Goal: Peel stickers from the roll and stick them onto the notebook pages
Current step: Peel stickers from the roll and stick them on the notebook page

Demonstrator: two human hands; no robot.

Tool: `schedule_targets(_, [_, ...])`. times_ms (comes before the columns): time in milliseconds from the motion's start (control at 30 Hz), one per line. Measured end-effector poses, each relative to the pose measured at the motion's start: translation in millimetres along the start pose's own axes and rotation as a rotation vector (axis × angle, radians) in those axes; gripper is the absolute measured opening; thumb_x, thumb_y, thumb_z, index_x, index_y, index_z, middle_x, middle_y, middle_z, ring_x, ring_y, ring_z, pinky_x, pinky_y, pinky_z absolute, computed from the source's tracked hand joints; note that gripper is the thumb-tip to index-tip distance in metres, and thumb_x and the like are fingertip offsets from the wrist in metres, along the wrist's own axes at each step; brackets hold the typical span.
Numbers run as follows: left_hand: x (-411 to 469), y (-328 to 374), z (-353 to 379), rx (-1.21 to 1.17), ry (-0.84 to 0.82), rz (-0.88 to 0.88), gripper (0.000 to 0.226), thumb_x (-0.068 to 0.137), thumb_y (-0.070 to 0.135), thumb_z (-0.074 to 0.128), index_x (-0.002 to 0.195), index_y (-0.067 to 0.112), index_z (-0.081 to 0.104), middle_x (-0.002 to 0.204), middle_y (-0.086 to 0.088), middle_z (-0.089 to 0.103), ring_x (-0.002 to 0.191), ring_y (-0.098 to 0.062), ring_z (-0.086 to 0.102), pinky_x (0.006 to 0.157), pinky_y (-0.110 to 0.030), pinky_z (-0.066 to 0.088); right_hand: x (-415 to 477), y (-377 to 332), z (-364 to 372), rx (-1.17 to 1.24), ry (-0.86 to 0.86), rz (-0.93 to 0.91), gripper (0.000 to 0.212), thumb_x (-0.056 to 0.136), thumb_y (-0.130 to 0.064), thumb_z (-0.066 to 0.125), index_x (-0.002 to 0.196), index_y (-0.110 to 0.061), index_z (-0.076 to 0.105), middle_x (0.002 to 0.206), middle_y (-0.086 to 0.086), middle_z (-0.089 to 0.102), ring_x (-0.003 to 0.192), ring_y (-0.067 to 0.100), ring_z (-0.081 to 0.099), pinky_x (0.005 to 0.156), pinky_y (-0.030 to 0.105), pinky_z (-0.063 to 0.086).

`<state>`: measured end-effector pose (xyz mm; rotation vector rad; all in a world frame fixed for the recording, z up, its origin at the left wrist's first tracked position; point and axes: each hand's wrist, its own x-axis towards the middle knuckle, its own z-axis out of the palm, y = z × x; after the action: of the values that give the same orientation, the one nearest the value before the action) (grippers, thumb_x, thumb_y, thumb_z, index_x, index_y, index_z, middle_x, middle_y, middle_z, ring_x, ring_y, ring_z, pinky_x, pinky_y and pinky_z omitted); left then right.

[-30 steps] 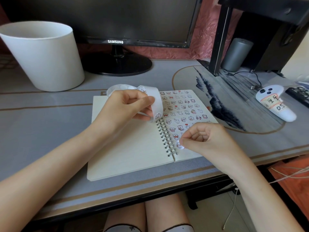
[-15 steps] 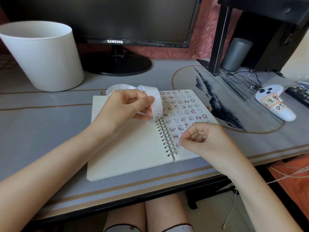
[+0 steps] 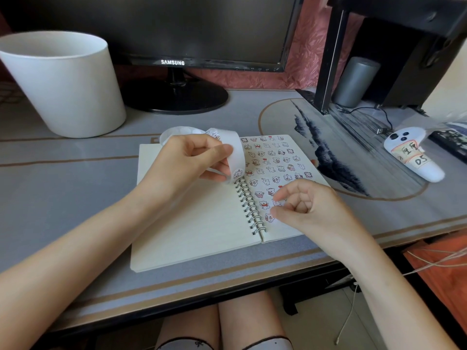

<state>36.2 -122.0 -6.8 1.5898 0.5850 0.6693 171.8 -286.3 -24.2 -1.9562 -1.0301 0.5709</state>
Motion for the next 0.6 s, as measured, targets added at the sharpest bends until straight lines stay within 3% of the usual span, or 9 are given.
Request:
schedule_targets(200, [0.1, 0.4, -0.5, -0.007, 0.001, -0.003, 0.019, 0.090, 0.009, 0.059, 0.078, -0.004, 0.065, 0.073, -0.015, 0.068, 0.059, -0.012, 0.065, 0.059, -0.020, 0.055, 1.0, 1.7, -3.2, 0.003, -0.010, -0.023, 0.009, 0.081, -0.018, 0.072, 0.083, -0.024, 0.064, 0.065, -0.007, 0.059, 0.059, 0.009, 0.048, 0.062, 0.024, 0.041])
schedule_targets(400, [0.0, 0.9, -0.4, -0.018, 0.004, -0.003, 0.019, 0.090, 0.009, 0.059, 0.079, -0.005, 0.065, 0.065, -0.007, 0.067, 0.058, -0.012, 0.065, 0.059, -0.020, 0.055, 0.0, 0.5, -2.9, 0.064, -0.033, -0.007, 0.021, 0.069, -0.023, 0.082, 0.080, -0.022, 0.064, 0.061, -0.009, 0.053, 0.056, 0.008, 0.042, 0.056, 0.019, 0.038])
schedule_targets(600, [0.0, 0.9, -0.1, -0.015, 0.003, -0.001, 0.019, 0.090, 0.010, 0.059, 0.075, 0.000, 0.064, 0.058, 0.000, 0.066, 0.056, -0.010, 0.065, 0.059, -0.019, 0.055, -0.1, 3.4, -4.6, 0.049, -0.032, -0.012, 0.016, 0.075, -0.019, 0.077, 0.081, -0.024, 0.063, 0.061, -0.011, 0.054, 0.060, 0.009, 0.046, 0.061, 0.020, 0.040])
